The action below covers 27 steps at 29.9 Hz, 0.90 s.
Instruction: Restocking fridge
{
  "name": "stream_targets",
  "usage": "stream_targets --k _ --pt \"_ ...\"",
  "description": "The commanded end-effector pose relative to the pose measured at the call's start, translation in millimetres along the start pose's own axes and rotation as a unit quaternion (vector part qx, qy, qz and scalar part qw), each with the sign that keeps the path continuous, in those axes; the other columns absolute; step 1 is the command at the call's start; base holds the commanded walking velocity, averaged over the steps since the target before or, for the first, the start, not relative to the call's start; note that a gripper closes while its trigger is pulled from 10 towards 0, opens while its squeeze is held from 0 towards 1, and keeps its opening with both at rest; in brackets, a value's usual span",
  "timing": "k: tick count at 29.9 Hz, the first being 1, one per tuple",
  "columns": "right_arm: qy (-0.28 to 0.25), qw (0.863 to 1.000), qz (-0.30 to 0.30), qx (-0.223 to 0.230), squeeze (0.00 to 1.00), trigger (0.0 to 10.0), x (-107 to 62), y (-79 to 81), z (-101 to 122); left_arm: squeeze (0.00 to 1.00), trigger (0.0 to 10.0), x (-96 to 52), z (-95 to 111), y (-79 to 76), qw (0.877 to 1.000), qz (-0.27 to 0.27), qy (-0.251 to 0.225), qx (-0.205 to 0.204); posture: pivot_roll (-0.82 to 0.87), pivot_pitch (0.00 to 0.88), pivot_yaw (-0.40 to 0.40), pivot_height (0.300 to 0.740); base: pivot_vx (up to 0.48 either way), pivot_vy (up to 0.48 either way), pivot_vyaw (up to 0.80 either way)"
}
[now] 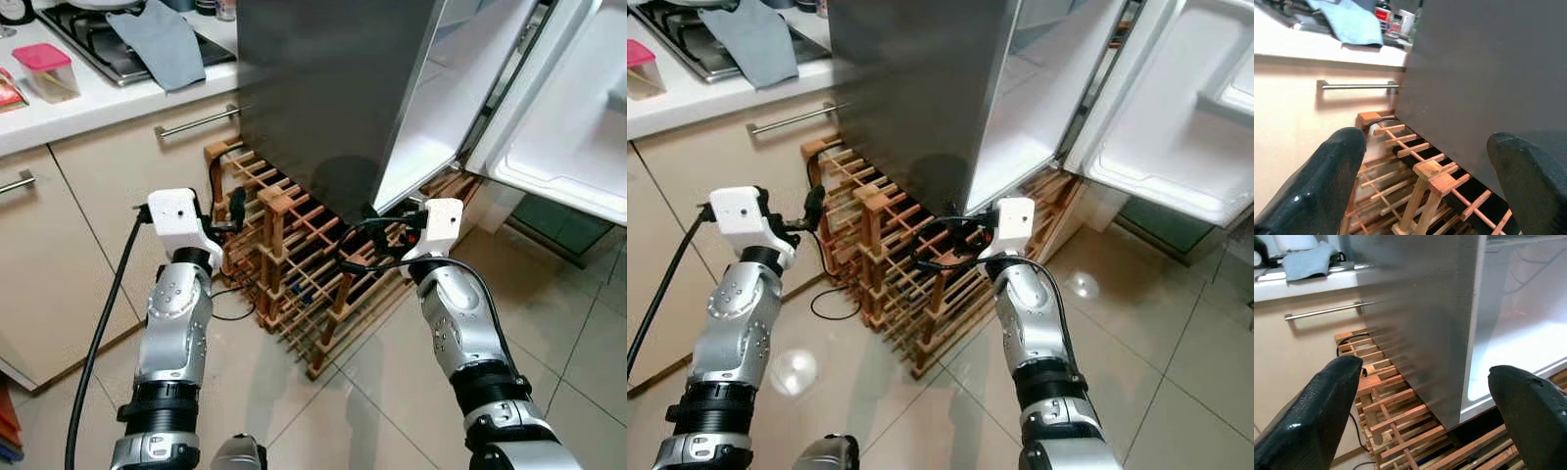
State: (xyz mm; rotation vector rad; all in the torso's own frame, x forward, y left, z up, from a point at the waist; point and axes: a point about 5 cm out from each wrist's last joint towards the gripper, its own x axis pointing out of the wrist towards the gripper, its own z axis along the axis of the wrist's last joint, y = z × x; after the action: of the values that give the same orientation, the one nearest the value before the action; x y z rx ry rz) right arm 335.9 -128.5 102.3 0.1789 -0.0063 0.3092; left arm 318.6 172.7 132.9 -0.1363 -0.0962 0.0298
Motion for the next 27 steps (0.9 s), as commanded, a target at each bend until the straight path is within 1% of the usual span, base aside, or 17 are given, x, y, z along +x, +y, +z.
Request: stream_targets --k 1,2,4,7,8,9,12,13,14,15,17,19,21,23,24,26,27 --pt "0.007 1.000 0.009 -0.016 0.00 10.0 -0.4 -0.4 -1 0.00 10.0 1.2 -1 2.1 1.000 0.011 0.000 -0.004 0.10 0.000 -0.135 0.740 0.000 0.454 0.00" --pt "0.024 0.999 0.016 -0.028 0.00 10.0 -1.1 1.7 -7 0.00 10.0 2.6 2 5.9 1.000 0.028 -0.005 -0.003 0.09 0.000 -0.137 0.740 0.000 0.450 0.00" --pt "0.027 0.999 0.024 -0.034 0.00 10.0 -1.5 2.4 -7 0.00 10.0 3.1 5 5.9 0.999 0.033 -0.009 -0.003 0.09 0.000 -0.136 0.740 0.000 0.450 0.00" --pt "0.021 0.999 0.021 -0.030 0.00 10.0 -2.6 -1.6 -6 0.00 10.0 3.5 5 -3.8 1.000 0.009 -0.014 0.011 0.06 0.000 -0.116 0.740 0.000 0.101 0.67" --pt "0.015 1.000 0.006 -0.020 0.00 10.0 -0.8 -3.1 -5 0.00 10.0 5.2 2 -2.9 1.000 0.010 -0.006 0.008 0.05 0.000 -0.102 0.740 0.000 0.000 0.61" --pt "0.010 1.000 0.004 -0.017 0.00 10.0 0.4 -1.8 -3 0.00 10.0 6.3 2 -2.1 1.000 0.010 -0.005 0.006 0.05 0.000 -0.095 0.740 0.000 0.000 0.58" --pt "-0.004 1.000 0.003 -0.021 0.00 10.0 2.7 0.6 1 0.00 10.0 9.3 5 -4.9 1.000 -0.001 -0.012 0.009 0.04 0.000 -0.076 0.740 0.000 0.000 0.57" --pt "-0.013 1.000 -0.004 -0.019 0.00 10.0 3.4 -0.2 4 0.00 10.0 11.7 9 -9.3 0.999 -0.012 -0.021 0.034 0.04 0.000 -0.064 0.740 0.000 0.000 0.55" --pt "-0.016 1.000 -0.007 -0.019 0.00 10.0 4.3 0.9 4 0.00 10.0 12.9 11 -9.3 0.999 -0.016 -0.024 0.046 0.04 0.000 -0.057 0.740 0.000 0.000 0.55" --pt "-0.020 1.000 -0.007 -0.017 0.00 10.0 4.4 1.4 5 0.00 10.0 13.9 14 -11.2 0.996 -0.023 -0.031 0.077 0.04 0.000 -0.050 0.740 0.000 0.000 0.54" --pt "-0.023 1.000 -0.005 -0.013 0.00 10.0 4.7 4.2 4 0.00 10.0 16.3 19 -11.6 0.992 -0.027 -0.040 0.116 0.04 0.000 -0.029 0.740 0.000 0.000 0.53" --pt "-0.022 1.000 -0.007 -0.009 0.00 10.0 4.5 4.3 2 0.00 10.0 18.1 18 -9.8 0.993 -0.017 -0.032 0.113 0.04 0.000 -0.017 0.740 0.000 0.000 0.53" --pt "-0.024 1.000 -0.012 0.000 0.00 10.0 4.8 4.4 1 0.00 10.0 19.1 17 -11.6 0.994 -0.031 -0.028 0.103 0.04 0.000 -0.007 0.740 0.000 0.000 0.52" --pt "-0.029 0.999 -0.015 0.008 0.00 10.0 5.2 5.4 2 0.00 10.0 19.5 16 -9.9 0.991 -0.030 -0.023 0.126 0.03 0.000 0.001 0.740 0.000 0.000 0.52" --pt "-0.032 0.999 -0.014 0.009 0.00 10.0 5.2 6.3 2 0.00 10.0 19.4 15 -7.4 0.991 -0.026 -0.019 0.132 0.02 0.000 0.007 0.740 0.000 0.000 0.51" --pt "-0.036 0.999 -0.013 0.008 0.00 10.0 4.2 7.4 3 0.00 10.0 18.1 11 -1.6 0.991 -0.022 -0.008 0.132 0.02 0.000 0.009 0.740 0.000 0.000 0.50" --pt "-0.035 0.999 -0.015 0.009 0.00 10.0 2.6 5.9 2 0.00 10.0 16.1 9 3.2 0.989 -0.019 -0.001 0.145 0.01 0.000 0.007 0.740 0.000 0.000 0.50"
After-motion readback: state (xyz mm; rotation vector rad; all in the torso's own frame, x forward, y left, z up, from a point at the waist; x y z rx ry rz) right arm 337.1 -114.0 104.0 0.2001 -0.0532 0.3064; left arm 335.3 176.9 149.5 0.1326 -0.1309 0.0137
